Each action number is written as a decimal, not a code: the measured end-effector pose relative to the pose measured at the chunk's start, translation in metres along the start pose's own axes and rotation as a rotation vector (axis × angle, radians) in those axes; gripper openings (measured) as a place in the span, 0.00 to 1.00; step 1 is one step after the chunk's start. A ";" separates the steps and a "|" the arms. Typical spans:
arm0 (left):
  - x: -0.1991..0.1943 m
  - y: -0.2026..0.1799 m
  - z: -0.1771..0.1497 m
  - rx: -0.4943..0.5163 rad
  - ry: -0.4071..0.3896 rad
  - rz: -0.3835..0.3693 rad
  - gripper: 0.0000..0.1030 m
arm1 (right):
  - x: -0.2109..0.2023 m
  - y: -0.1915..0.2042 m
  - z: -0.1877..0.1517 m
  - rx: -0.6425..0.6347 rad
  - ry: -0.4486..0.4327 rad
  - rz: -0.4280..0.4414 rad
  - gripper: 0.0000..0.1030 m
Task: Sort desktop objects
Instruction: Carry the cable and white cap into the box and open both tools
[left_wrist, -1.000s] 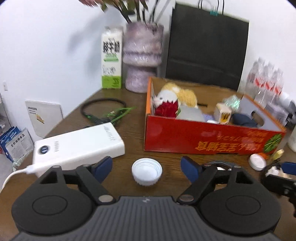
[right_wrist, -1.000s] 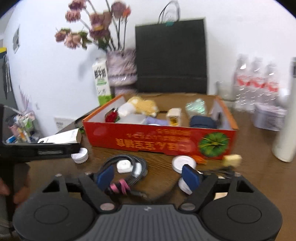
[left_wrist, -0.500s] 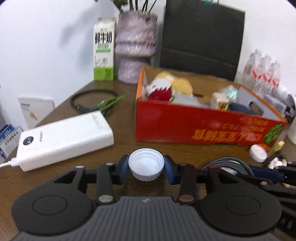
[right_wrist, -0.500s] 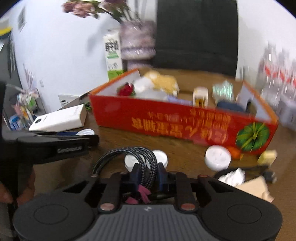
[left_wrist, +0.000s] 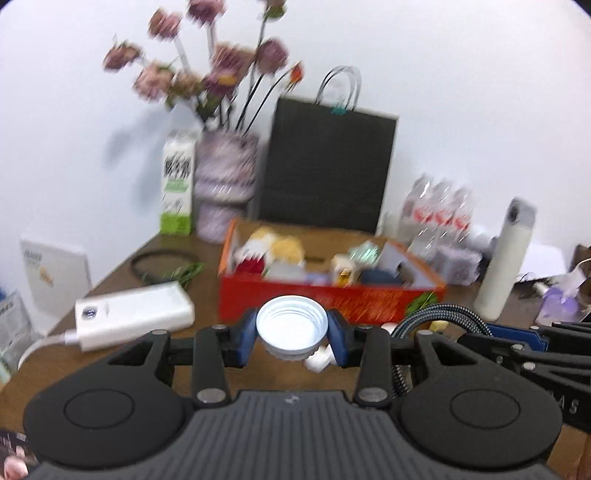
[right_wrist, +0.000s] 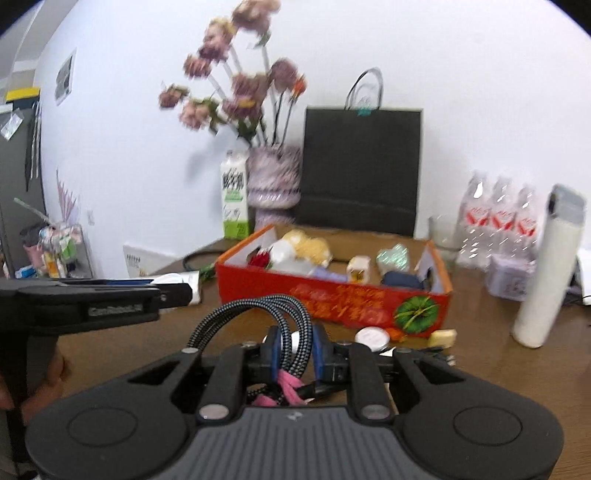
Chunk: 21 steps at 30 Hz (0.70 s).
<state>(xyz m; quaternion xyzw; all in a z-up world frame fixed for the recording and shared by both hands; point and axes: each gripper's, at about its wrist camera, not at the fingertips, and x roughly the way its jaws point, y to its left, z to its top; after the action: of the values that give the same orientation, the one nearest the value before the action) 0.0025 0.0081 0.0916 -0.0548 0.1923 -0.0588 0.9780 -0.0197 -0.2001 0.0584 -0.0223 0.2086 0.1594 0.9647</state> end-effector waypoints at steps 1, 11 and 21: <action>0.000 -0.003 0.006 0.011 -0.009 -0.011 0.39 | -0.004 -0.004 0.004 0.008 -0.014 -0.005 0.15; 0.126 -0.020 0.093 0.116 0.068 -0.085 0.40 | 0.077 -0.077 0.092 0.097 -0.052 -0.055 0.15; 0.309 -0.018 0.094 0.132 0.337 -0.075 0.40 | 0.280 -0.145 0.121 0.259 0.180 -0.114 0.16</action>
<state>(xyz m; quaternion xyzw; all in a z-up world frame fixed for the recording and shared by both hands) 0.3212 -0.0442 0.0665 0.0127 0.3468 -0.1162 0.9306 0.3161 -0.2407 0.0508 0.0765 0.3115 0.0737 0.9443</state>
